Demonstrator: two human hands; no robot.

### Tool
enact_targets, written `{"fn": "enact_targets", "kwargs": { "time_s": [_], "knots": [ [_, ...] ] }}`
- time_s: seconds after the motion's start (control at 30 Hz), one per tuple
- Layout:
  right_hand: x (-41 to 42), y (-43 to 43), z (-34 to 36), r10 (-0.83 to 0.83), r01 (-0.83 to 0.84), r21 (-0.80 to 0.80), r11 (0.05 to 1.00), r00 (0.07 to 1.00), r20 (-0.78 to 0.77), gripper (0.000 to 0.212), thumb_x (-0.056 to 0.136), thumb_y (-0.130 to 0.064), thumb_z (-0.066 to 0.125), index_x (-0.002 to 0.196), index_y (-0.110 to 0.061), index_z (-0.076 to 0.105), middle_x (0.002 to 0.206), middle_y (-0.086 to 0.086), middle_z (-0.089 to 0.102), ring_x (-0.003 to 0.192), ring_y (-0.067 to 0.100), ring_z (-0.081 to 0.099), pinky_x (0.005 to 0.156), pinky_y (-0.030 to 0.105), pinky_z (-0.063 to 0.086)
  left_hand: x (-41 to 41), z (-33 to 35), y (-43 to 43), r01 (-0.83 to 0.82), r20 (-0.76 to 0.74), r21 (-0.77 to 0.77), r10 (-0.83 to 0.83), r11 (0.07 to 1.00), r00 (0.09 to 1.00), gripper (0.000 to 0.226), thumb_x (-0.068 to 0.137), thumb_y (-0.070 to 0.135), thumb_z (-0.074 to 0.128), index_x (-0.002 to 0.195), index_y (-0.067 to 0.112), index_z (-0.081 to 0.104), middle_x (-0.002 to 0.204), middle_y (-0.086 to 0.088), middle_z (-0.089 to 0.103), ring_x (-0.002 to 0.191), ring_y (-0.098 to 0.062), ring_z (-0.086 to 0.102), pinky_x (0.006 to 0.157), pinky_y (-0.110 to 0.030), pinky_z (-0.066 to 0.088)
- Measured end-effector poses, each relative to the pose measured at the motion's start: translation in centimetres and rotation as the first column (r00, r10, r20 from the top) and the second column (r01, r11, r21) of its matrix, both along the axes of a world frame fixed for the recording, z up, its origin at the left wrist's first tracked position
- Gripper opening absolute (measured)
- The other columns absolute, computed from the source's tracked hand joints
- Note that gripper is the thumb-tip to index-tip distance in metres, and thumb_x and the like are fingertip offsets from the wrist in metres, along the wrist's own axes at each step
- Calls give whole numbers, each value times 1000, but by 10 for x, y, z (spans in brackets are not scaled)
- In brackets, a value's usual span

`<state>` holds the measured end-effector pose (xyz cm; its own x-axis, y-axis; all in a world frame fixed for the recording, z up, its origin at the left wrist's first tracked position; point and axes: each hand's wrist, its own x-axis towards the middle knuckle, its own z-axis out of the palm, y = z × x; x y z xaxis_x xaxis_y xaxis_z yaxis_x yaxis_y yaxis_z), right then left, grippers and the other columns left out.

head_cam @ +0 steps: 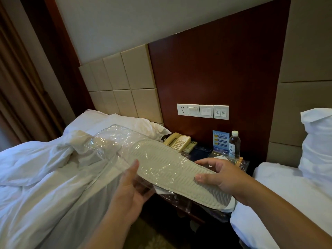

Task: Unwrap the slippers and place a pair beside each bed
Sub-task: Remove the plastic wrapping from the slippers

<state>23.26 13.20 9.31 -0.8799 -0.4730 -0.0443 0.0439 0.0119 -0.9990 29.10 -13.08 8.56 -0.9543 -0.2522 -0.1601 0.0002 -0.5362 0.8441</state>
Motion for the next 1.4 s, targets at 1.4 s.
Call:
{"fn": "enact_targets", "kwargs": {
  "time_s": [1.4],
  "knots": [
    [-19, 37, -40, 56, -70, 222, 973, 996, 67, 49, 58, -33, 88, 105, -33, 73, 103, 0, 75, 94, 21, 71, 87, 40, 56, -30, -37, -10, 42, 271, -49, -27, 998, 962, 53, 83, 14, 72, 131, 19, 51, 120, -18, 63, 98, -34, 71, 68, -44, 61]
  ]
}}
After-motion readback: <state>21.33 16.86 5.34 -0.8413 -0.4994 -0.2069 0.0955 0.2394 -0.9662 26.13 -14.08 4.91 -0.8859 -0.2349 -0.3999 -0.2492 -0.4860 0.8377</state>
